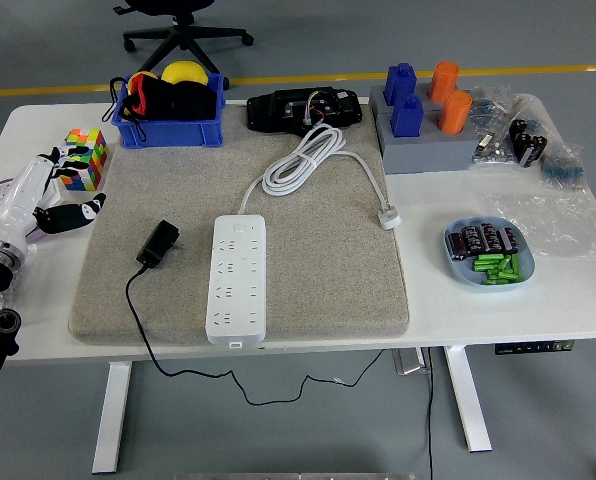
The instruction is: Pull the plug out,throw it away,press the button
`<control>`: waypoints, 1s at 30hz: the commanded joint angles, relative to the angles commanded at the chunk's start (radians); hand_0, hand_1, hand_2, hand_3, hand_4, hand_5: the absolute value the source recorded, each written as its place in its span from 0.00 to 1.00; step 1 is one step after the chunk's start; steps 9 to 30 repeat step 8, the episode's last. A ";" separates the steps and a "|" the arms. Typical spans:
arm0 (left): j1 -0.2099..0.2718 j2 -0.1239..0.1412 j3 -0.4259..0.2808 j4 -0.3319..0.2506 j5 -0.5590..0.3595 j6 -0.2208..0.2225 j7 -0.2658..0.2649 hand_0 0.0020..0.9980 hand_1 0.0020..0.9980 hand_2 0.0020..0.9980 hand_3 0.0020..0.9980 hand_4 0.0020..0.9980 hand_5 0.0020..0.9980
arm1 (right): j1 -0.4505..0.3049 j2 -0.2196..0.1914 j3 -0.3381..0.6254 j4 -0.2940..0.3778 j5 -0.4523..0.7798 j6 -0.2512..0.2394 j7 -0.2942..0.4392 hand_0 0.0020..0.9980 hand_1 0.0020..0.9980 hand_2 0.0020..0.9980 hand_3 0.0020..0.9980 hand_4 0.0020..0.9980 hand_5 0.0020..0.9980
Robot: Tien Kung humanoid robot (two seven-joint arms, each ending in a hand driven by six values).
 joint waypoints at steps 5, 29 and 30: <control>-0.001 0.000 0.000 0.001 -0.002 -0.001 0.000 0.81 0.75 0.75 0.85 0.71 0.05 | 0.001 -0.001 -0.001 0.000 0.001 0.000 -0.001 0.70 0.68 0.66 0.62 0.71 0.49; -0.002 0.001 0.000 0.001 -0.002 -0.001 0.000 0.81 0.75 0.75 0.85 0.71 0.05 | 0.001 0.000 0.000 0.000 0.001 -0.001 -0.001 0.70 0.68 0.66 0.62 0.71 0.49; -0.002 0.001 0.000 0.001 -0.002 -0.001 0.000 0.81 0.75 0.75 0.85 0.71 0.05 | 0.001 0.000 0.000 0.000 0.001 -0.001 -0.001 0.70 0.68 0.66 0.62 0.71 0.49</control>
